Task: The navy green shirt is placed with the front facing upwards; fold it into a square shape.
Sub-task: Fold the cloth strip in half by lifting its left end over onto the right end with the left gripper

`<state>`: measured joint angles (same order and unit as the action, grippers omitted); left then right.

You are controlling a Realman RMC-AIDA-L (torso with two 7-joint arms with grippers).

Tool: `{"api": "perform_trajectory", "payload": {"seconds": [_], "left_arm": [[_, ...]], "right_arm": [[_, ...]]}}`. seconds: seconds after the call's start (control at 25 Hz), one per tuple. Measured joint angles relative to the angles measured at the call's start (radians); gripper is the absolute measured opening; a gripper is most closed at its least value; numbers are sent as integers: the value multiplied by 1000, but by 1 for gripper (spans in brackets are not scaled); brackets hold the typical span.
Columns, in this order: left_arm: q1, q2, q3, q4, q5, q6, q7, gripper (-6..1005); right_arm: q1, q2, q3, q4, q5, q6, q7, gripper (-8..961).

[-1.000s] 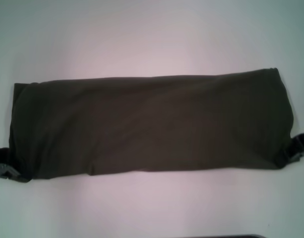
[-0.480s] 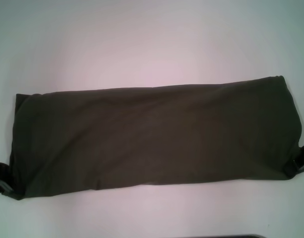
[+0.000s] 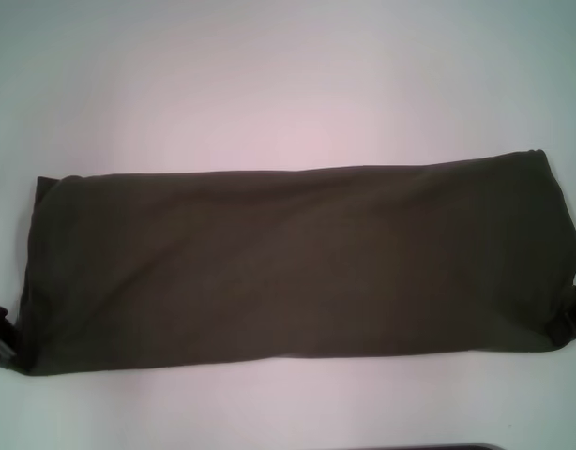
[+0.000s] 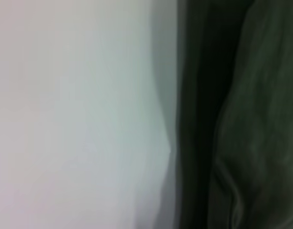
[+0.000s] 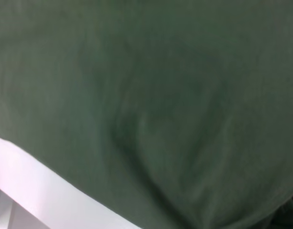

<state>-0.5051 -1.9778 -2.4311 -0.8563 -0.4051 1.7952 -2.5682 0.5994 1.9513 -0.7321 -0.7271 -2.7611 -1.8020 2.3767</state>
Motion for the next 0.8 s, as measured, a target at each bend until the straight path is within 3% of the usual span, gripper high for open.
{"api": "perform_trajectory", "payload": {"seconds": [0.4,0.52,0.8], "left_arm": [[6,-3,-23,-4,-8,26,22,17],[5,1,-62,-7,-9,49,30,60],[28,12,-127,-51,-2,60,25,160]], "right_arm": [[-3,-6,39,0,8,-5,-1,94],[0,-7,54,0,8,-11,1,97],[-11,-38,72,0,3,-22,16,103]]}}
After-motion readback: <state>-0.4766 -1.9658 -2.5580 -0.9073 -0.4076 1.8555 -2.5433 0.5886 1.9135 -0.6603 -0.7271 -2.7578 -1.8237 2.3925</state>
